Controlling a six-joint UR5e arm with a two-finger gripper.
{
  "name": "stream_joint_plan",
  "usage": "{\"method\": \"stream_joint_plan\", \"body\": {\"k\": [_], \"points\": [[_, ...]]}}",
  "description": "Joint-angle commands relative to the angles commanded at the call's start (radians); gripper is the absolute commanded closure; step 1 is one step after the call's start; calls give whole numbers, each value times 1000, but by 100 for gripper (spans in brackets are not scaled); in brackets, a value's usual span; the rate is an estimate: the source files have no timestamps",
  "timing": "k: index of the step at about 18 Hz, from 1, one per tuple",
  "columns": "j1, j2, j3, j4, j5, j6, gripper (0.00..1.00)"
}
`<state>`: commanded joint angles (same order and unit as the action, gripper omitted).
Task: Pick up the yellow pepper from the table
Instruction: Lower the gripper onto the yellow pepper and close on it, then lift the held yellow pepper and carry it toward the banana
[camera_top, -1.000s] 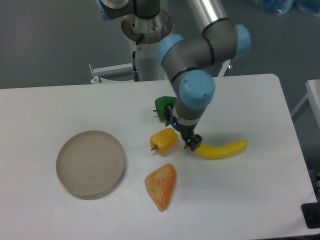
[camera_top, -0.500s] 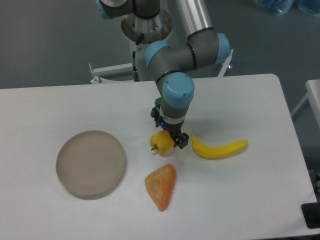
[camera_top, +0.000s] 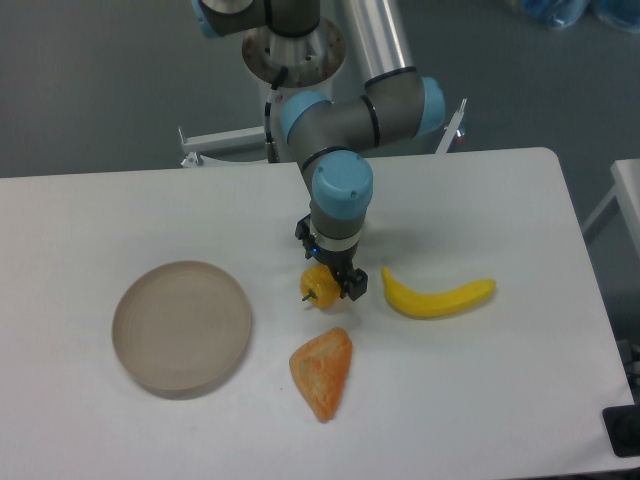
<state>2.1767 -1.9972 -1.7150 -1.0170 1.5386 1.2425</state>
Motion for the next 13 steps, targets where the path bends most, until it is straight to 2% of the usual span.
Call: {"method": "stream_joint_plan", "body": {"k": [1,2,3,4,9,13], "points": [[0,-2,3,0,0,2,15],[0,-2,5,-2,0,-1,40],[0,1,3,-2,0,-3,55],[2,3,5,-3,0,-3,65],[15,28,66,-32,2,2,65],[75,43,168,-194,2,11,65]]}}
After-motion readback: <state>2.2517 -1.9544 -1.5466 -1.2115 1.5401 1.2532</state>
